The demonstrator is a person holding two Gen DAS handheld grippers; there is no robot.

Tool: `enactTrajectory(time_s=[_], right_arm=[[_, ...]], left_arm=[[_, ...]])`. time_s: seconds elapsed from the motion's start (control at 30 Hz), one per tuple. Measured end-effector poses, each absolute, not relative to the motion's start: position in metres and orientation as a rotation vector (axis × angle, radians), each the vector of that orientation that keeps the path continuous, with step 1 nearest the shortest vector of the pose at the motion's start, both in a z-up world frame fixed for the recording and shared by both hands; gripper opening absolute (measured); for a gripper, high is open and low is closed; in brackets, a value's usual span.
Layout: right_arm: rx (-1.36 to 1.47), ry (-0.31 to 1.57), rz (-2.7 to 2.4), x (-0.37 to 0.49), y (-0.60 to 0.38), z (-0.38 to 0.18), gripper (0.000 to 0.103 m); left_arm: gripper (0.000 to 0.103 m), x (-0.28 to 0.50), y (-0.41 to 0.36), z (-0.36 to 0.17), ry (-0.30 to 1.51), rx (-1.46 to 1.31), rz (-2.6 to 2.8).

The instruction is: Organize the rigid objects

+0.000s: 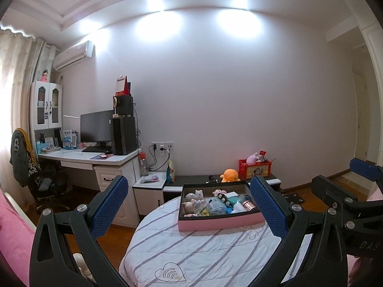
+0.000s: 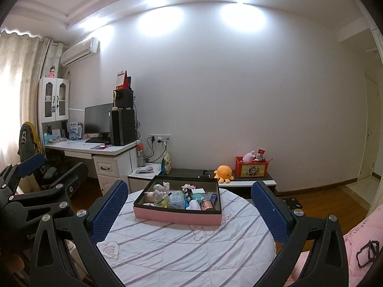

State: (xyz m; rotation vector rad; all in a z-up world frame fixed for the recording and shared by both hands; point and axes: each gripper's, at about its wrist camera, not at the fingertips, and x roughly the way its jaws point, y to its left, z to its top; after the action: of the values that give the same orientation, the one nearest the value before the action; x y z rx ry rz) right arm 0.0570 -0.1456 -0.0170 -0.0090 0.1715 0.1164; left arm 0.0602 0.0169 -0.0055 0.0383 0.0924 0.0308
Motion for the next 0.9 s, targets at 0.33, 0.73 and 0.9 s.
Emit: enactTrajectory(time_s=[0.33,0.73,0.9], right_arm=[[-0.010,0.144,0.102,0.043,-0.147,-0.015,0.103],[-0.001,0.147,0.097,0.035,-0.147,-0.016,0.103],[-0.003,0.144,0.091,0.034,-0.148,-0.015,0.103]], left_arm=[[0.103,0.050,0.013,-0.004,0.063,0.034,0.032],[0.103,0.044,0.007,-0.002,0.050,0.046,0.032],[0.103,0.046,0.007,-0.002,0.047,0.042,0.032]])
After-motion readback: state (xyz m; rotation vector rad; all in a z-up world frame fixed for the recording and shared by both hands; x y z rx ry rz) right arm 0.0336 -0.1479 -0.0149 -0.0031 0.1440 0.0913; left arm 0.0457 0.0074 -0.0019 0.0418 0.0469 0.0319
